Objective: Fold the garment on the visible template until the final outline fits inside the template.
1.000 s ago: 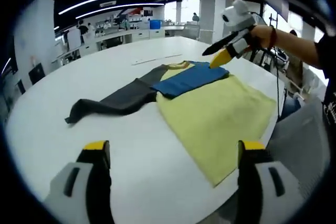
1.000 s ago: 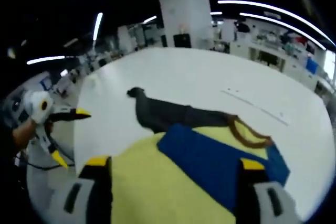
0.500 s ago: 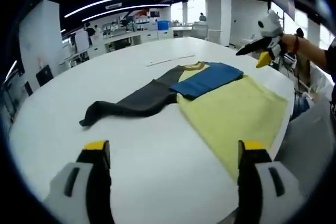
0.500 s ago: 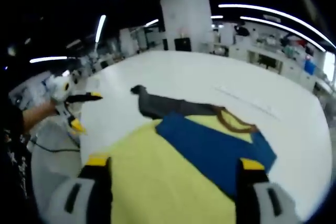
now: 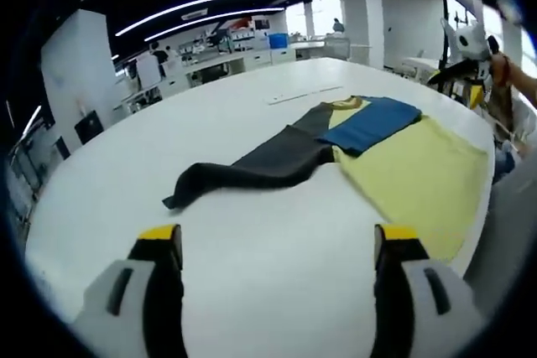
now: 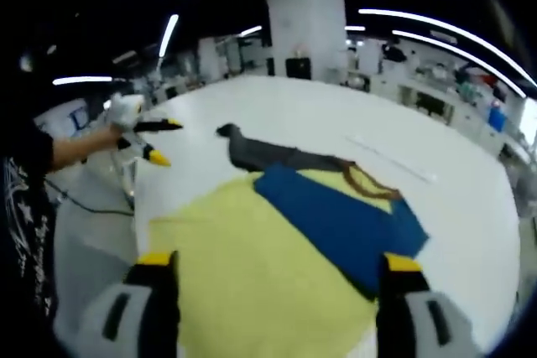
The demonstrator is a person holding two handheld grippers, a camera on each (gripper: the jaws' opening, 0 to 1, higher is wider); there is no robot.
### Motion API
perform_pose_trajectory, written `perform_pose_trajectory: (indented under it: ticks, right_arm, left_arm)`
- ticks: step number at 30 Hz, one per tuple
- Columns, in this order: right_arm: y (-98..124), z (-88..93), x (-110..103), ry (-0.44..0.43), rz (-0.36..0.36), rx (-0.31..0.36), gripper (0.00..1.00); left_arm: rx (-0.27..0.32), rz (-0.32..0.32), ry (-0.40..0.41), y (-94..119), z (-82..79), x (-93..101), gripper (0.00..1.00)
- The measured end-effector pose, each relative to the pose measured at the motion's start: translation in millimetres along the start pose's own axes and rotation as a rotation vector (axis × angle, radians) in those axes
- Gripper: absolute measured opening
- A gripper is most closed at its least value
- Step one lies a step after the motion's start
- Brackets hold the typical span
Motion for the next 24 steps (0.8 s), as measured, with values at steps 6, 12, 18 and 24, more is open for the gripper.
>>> perform_pose_trajectory:
  ticks: [6,12,18,24]
  right_arm:
    - [13.1,9.1,-4.1,0.002,0.008,0.018,0.99]
    - [23.7,19.5,-3.4,0.01,0.024,0.018,0.99]
    - [27.6,32.3,-2.8,-0.012,0.034,0.02,0.99]
    - [26.4,45.2,1.6,-0.076,0.07,0.037,0.99]
  left_arm:
    - [0.002,0.012,0.001,-9.9,-4.7,-4.6,0.88]
    - [0.002,-0.021,-0.008,-16.3,-13.2,-9.2,0.85]
    - [0.004,-0.059,0.008,-29.1,-12.9,-43.2,0.81]
    - [-0.016,-0.088,-0.013,-41.8,-3.5,-70.9,0.64]
Point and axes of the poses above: the point that each gripper's makers call its tool centre point, and the gripper's own axes: y roughly backward along the fingers, x roughly to its right, z roughly out of its underside, the point moved 5 cm from there along y, roughly backward along the fingers, and after that the axes turned 1 degree about x, right-handed, at the moved point
